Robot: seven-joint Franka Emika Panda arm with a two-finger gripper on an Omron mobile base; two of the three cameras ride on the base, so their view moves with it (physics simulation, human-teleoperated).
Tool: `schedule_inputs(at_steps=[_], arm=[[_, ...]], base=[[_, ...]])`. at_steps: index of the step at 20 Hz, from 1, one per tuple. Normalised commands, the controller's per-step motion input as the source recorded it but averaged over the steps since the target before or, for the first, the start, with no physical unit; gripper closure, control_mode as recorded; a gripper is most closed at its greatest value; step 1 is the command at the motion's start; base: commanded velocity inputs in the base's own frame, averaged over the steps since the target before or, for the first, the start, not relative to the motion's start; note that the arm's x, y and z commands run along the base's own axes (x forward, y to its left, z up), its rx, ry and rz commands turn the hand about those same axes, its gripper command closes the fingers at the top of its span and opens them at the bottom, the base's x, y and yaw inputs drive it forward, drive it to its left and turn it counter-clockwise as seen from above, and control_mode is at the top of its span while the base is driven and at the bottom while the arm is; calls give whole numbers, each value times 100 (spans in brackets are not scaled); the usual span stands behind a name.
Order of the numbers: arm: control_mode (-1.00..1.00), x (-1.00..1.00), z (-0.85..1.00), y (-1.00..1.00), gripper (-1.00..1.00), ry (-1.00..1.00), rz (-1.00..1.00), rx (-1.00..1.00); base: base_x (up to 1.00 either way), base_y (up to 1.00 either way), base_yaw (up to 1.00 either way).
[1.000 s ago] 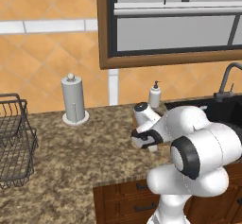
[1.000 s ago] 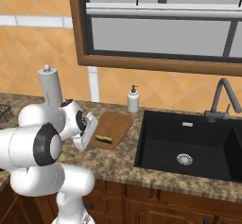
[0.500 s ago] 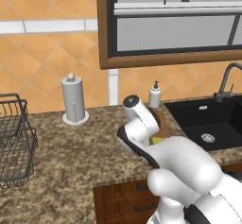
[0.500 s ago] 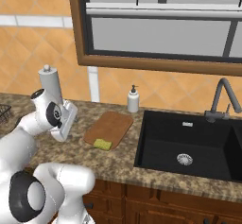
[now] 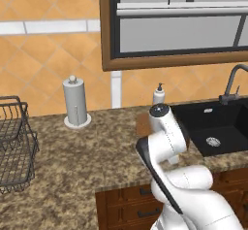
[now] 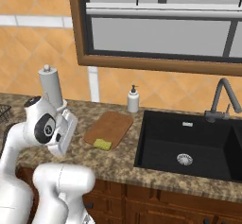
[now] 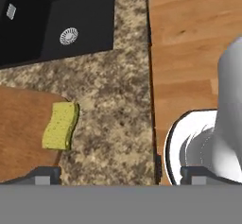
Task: Pick up the sponge from the counter and clean the cutting board by briefly scrubbing or pressing down on the cutting board. Once finished, release the sponge.
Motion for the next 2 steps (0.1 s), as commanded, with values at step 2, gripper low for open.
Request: schedule_inputs(at_steps=[2], arm=[[-100,-100,-31,-100,-100,-23,9,7]], base=[[0,0,0]])
